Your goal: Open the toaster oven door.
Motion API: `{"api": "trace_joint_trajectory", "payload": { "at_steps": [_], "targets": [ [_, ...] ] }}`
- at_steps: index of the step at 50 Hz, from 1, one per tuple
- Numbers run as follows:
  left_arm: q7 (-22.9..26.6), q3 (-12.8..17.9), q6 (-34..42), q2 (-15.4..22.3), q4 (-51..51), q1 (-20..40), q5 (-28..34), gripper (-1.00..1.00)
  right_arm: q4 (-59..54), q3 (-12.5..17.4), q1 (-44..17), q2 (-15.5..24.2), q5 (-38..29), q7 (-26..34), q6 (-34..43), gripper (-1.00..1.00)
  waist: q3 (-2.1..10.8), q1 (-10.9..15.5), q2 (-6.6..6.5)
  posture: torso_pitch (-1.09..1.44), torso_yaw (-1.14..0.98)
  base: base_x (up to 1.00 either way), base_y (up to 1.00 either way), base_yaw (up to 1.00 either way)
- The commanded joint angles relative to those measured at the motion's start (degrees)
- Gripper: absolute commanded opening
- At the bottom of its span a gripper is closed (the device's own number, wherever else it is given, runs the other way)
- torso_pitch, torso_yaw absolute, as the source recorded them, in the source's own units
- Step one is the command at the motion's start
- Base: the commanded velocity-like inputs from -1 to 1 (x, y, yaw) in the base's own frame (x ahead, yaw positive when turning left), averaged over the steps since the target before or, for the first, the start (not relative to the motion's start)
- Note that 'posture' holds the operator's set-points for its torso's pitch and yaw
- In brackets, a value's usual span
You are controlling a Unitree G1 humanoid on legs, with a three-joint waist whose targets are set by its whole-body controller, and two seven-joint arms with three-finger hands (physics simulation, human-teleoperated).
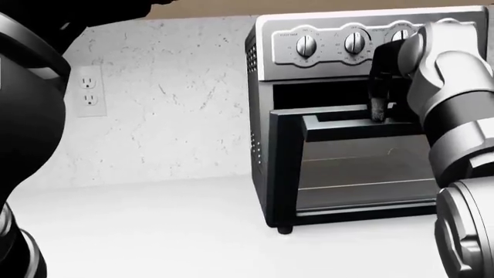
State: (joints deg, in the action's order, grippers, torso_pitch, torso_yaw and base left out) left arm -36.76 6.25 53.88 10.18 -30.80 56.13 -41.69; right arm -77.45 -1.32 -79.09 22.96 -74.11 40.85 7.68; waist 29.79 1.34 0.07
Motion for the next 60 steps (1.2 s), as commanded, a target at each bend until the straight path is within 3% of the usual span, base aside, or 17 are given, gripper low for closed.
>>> {"api": "trace_joint_trajectory", "payload": {
  "at_steps": [1, 19, 27, 43, 52, 60],
  "targets": [
    [-0.1, 0.7, -0.8, 0.4, 0.6, 1.2, 0.5, 1.0, 1.1, 0.2, -0.9, -0.4, 1.0, -0.6, -1.6, -0.78, -0.3, 0.1, 0.39, -1.01, 0.0, 0.0, 0.0, 0.0],
    [-0.5, 0.5, -0.2, 0.1, -0.1, 1.2, 0.4, 1.0, 5.6, -0.8, 4.5, -1.4, 4.6, -3.7, -6.9, -0.91, -0.48, -2.0, 0.54, -1.01, 0.0, 0.0, 0.0, 0.0],
    [-0.4, 0.4, -0.4, 0.1, 0.1, 1.2, 0.6, 1.0, 10.3, -1.3, 5.7, -0.9, 4.7, 1.1, -8.3, -1.0, -0.47, -2.7, 0.62, -1.01, 0.0, 0.0, 0.0, 0.0],
    [0.4, 0.3, -1.1, 0.0, 0.5, 0.9, 1.3, 1.0, 16.1, -0.5, 8.7, -0.1, 4.3, 5.9, -8.9, -1.0, -0.53, -3.4, 0.87, -1.01, 0.0, 0.0, 0.0, 0.0],
    [0.0, 0.5, -0.6, 0.0, 0.4, 1.3, 1.0, 1.0, 24.1, 0.1, 13.3, -0.2, 3.6, 10.8, -8.8, -1.0, -0.61, -3.5, 1.11, -1.01, 0.0, 0.0, 0.0, 0.0],
    [-0.7, 0.5, -0.1, 0.1, 0.2, 1.7, 0.4, 1.0, 40.8, 1.7, 23.7, -1.1, 3.2, 17.3, -7.8, -1.0, -0.8, -3.6, 1.27, -1.01, 0.0, 0.0, 0.0, 0.0]
  ]
}}
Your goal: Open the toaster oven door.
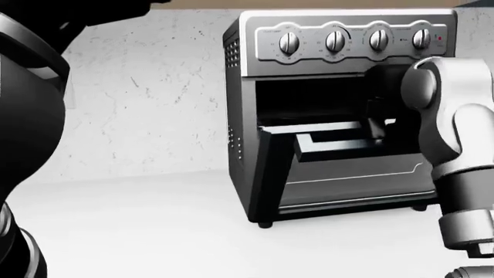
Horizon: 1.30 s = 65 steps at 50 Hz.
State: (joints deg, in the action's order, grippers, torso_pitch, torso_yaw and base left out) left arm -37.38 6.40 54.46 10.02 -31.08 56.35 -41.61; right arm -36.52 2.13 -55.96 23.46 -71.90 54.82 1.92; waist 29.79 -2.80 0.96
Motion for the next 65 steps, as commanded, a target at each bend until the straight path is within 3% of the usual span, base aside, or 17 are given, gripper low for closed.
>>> {"api": "trace_joint_trajectory", "payload": {
  "at_steps": [1, 13, 26, 40, 55, 61, 65],
  "targets": [
    [-0.2, 0.4, -0.5, 0.3, 0.3, 1.5, 0.1, 1.0, 1.8, -1.6, 1.8, -1.8, 0.9, 4.1, -2.1, -1.0, -0.84, 0.5, 0.34, -1.01, 0.0, 0.0, 0.0, 0.0],
    [0.0, 0.3, -1.1, 0.5, 0.6, 1.3, 0.2, 1.0, 17.9, 0.2, 13.0, -3.7, 0.4, 9.6, -1.5, -1.0, -0.9, -0.9, 0.24, -1.01, 0.0, 0.0, 0.0, 0.0],
    [-0.3, 0.7, -0.9, 0.6, 0.5, 1.6, -0.2, 1.0, 25.4, 0.0, 17.0, -5.6, -0.4, 13.7, -1.8, -1.0, -0.87, -2.8, -0.28, -1.01, 0.0, 0.0, 0.0, 0.0],
    [-0.8, 0.5, -0.9, 0.9, 0.3, 1.6, -0.6, 1.0, 25.5, -0.8, 21.4, -7.6, -1.3, 13.1, -3.1, -1.0, -0.97, -3.8, -0.2, -1.01, 0.0, 0.0, 0.0, 0.0],
    [-0.5, 0.5, -1.0, 0.8, 0.5, 1.6, -0.5, 1.0, 21.9, -1.8, 23.3, -9.0, -2.3, 9.8, -4.1, -1.0, -1.26, -2.6, 0.0, -1.01, 0.0, 0.0, 0.0, 0.0],
    [-0.6, 0.6, -1.0, 0.9, 0.6, 1.8, -0.5, 1.0, 23.5, -1.8, 23.8, -9.1, -2.4, 11.2, -3.9, -1.0, -1.35, -2.4, -0.69, -1.01, 0.0, 0.0, 0.0, 0.0],
    [-0.6, 0.5, -1.2, 0.9, 0.7, 1.7, -0.5, 1.0, 24.9, -1.6, 24.6, -8.9, -2.4, 12.3, -4.0, -1.0, -1.3, -1.6, -0.4, -1.01, 0.0, 0.0, 0.0, 0.0]
  ]
}}
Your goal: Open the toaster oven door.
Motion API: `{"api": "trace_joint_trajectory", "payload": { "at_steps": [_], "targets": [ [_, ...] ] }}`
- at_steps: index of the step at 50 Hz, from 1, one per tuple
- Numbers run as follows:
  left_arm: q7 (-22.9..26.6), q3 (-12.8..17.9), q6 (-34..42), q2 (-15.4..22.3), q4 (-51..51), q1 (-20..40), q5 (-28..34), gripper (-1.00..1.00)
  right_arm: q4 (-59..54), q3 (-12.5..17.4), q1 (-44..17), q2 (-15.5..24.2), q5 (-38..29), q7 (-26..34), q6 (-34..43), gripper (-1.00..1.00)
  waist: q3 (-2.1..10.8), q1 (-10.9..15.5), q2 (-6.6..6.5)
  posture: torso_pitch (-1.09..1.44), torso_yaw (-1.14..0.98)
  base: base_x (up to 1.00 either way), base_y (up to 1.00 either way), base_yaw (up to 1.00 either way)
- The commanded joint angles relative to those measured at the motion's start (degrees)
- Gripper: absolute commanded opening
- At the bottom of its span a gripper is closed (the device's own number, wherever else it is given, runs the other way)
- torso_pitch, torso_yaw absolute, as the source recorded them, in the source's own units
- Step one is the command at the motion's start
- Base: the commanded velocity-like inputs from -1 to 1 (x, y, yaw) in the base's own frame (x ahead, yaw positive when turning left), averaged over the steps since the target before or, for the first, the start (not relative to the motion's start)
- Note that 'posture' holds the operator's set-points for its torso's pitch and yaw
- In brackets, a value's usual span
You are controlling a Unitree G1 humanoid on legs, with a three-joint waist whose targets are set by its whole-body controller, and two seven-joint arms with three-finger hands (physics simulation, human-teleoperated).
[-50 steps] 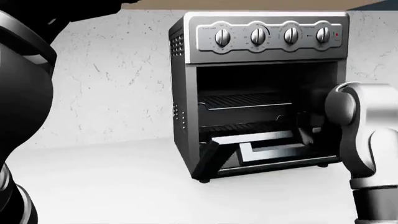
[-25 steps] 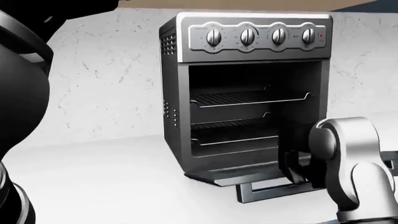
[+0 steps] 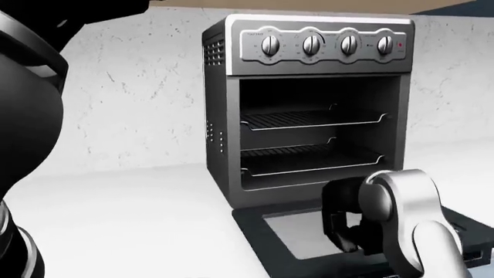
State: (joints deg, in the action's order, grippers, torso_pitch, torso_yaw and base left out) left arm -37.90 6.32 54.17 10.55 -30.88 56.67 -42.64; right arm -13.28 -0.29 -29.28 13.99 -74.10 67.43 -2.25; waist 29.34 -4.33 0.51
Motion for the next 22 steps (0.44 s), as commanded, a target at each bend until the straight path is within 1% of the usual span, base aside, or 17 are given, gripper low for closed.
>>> {"api": "trace_joint_trajectory", "payload": {
  "at_steps": [1, 9, 10, 13, 14, 15, 16, 18, 22],
  "targets": [
    [0.0, 0.6, -0.9, 0.3, 0.5, 1.4, 0.5, 1.0, 1.7, 0.9, -2.0, 0.6, -0.2, -0.2, 0.2, -1.0, -0.85, 0.2, 0.15, -1.01, 0.0, 0.0, 0.0, 0.0],
    [-0.1, 0.3, -0.8, 0.1, 0.0, 1.1, 0.7, 1.0, 1.4, 0.9, -2.2, 0.5, -0.2, -0.6, -0.1, -1.0, -0.97, 2.2, 0.52, -1.01, 0.0, 0.0, 0.0, 0.0],
    [-0.2, 0.4, -0.7, 0.0, 0.0, 1.1, 0.7, 1.0, 1.5, 1.1, -2.9, 0.7, -0.1, -0.5, -0.2, -1.0, -0.98, 2.3, 0.52, -1.01, 0.0, 0.0, 0.0, 0.0],
    [0.1, 0.2, -0.8, 0.0, 0.0, 1.0, 0.9, 1.0, 3.8, 2.1, -7.2, 1.6, 0.8, 2.6, 0.8, -1.0, -1.08, 2.6, 0.31, -1.01, 0.0, 0.0, 0.0, 0.0],
    [0.1, 0.3, -0.8, 0.0, 0.1, 0.9, 1.0, 1.0, 3.9, 2.2, -7.9, 1.8, 1.1, 2.7, 0.9, -0.82, -1.11, 2.6, 0.26, -1.01, 0.0, 0.0, 0.0, 0.0],
    [0.1, 0.4, -0.7, 0.0, 0.1, 1.1, 0.9, 1.0, 4.7, 2.5, -9.2, 2.2, 1.3, 3.9, 1.2, 0.22, -1.12, 2.7, 0.16, -1.01, 0.0, 0.0, 0.0, 0.0],
    [0.1, 0.5, -0.7, 0.0, 0.1, 1.1, 0.8, 1.0, 5.0, 2.7, -10.2, 2.5, 1.5, 4.6, 1.5, 1.0, -1.12, 2.8, 0.09, -1.01, 0.0, 0.0, 0.0, 0.0],
    [0.1, 0.5, -0.7, 0.0, 0.1, 1.1, 0.8, 1.0, 6.4, 2.9, -11.5, 3.1, 1.8, 6.0, 1.8, 1.0, -1.03, 2.9, 0.01, -1.01, 0.0, 0.0, 0.0, 0.0],
    [0.0, 0.5, -0.6, 0.0, 0.1, 1.3, 0.8, 1.0, 9.2, 3.2, -11.7, 3.5, 2.1, 8.0, 2.2, 1.0, -0.66, 3.1, 0.1, -1.01, 0.0, 0.0, 0.0, 0.0]
  ]
}}
